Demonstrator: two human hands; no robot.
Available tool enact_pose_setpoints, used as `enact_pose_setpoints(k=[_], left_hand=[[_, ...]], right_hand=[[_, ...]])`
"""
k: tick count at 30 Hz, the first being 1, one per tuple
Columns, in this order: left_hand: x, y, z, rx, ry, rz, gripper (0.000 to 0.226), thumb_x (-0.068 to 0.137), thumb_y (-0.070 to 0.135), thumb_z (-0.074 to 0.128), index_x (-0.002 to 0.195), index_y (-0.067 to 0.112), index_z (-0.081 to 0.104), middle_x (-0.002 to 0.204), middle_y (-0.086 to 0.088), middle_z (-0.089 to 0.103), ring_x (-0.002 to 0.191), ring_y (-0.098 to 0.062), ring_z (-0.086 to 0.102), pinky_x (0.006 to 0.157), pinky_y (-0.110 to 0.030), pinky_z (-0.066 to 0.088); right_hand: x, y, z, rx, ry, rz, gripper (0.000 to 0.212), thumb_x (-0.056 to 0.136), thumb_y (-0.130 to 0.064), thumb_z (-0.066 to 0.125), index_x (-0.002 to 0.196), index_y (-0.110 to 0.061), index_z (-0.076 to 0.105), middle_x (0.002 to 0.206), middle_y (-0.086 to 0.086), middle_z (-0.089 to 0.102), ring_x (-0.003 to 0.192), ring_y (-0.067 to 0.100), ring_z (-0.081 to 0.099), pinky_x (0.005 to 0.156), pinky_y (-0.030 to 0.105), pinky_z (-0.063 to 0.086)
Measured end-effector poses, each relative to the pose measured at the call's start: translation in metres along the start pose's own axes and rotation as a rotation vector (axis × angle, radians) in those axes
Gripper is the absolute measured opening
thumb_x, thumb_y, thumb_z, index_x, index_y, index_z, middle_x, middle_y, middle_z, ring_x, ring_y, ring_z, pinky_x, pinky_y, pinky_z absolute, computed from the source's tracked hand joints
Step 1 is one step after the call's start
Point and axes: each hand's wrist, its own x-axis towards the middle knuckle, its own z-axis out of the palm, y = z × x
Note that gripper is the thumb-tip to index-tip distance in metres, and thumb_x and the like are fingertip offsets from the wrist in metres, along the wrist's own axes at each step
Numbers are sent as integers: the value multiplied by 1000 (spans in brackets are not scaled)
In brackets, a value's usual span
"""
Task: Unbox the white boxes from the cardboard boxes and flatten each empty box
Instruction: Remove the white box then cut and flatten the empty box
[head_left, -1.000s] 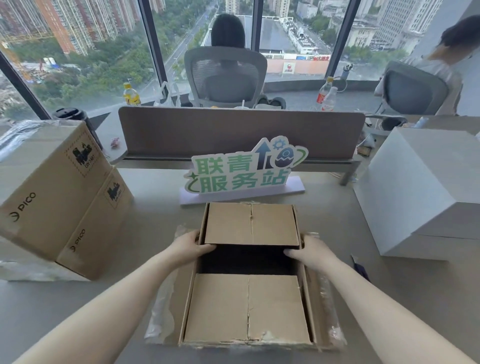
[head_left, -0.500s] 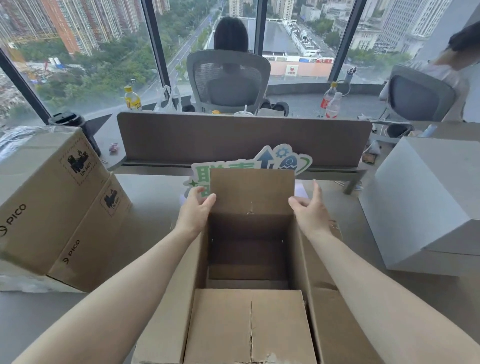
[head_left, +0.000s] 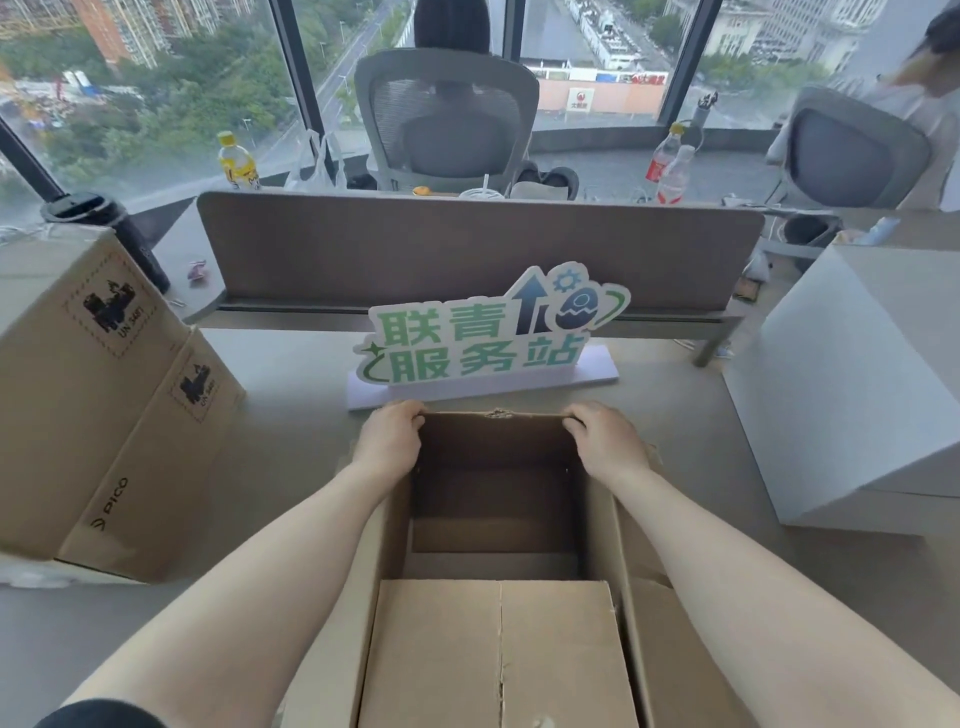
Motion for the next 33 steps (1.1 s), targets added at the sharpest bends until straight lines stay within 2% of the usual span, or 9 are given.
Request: enact_pose_setpoints(k=[4,9,13,16,20,22,26,29,33], left_hand=[[3,0,0,-26,-34,-18,28,101,10,41,114,12,65,118,-12,66,107,-33,58,88,-38,48],[-20,-3,-4,26,10,167,35,100,20,49,134,21,56,143,-5,49,132,-30,41,113,-44,32],[-59,-4,-17,73,106,380,23,97,25,56,115,18,69,136,-4,55,130,-28,44,110,-44,33],[-91,-5,-24,152,-77,498,38,97,44,44,101,22,74,116,5,66,117,-19,54,108,-41,35],[-125,-6,-29,417,-381,486,45,97,59,36,105,32,72,109,15,68,114,-8,53,120,-46,7],[-141,-5,-35,419,-451,449,46,94,63,39,102,31,71,104,14,69,110,-9,55,116,-44,6],[-165,0,-53,179,-403,330,31,87,48,64,109,27,65,105,9,65,101,-13,57,94,-30,43],[-189,10,-72,78,-310,325,19,85,34,72,101,25,66,98,10,64,95,-11,58,84,-27,47],[-237,12,-86,-205,-255,253,18,85,38,72,74,24,68,74,6,67,74,-12,61,76,-34,49]], right_hand=[[5,0,0,-1,-18,6,18,100,-21,49,98,-19,67,105,4,66,103,32,57,82,37,42],[-21,-2,-7,-13,-2,-75,44,96,-20,56,140,-18,53,143,7,50,133,29,40,114,40,30],[-73,-8,-15,58,104,-155,31,92,-16,63,122,-13,68,140,8,55,135,27,42,115,35,27],[-121,-9,-18,2,-20,-167,22,94,-31,60,107,-21,75,139,-1,57,143,22,34,119,40,19],[-162,-16,-22,-218,-282,-153,35,97,-54,46,108,-32,71,150,-12,44,151,11,7,121,46,-5],[-172,-19,-26,-251,-333,-155,39,95,-59,45,107,-31,70,150,-13,43,151,12,4,121,50,-8],[-184,-27,-44,-130,-248,-169,35,88,-53,61,107,-24,66,133,-9,59,145,15,26,121,46,8],[-197,-33,-64,38,-110,-248,27,84,-38,74,97,-15,70,108,-1,69,113,21,56,102,35,39],[-238,-34,-84,291,-145,-283,5,84,-30,75,83,-26,72,85,-10,72,85,11,65,82,39,52]])
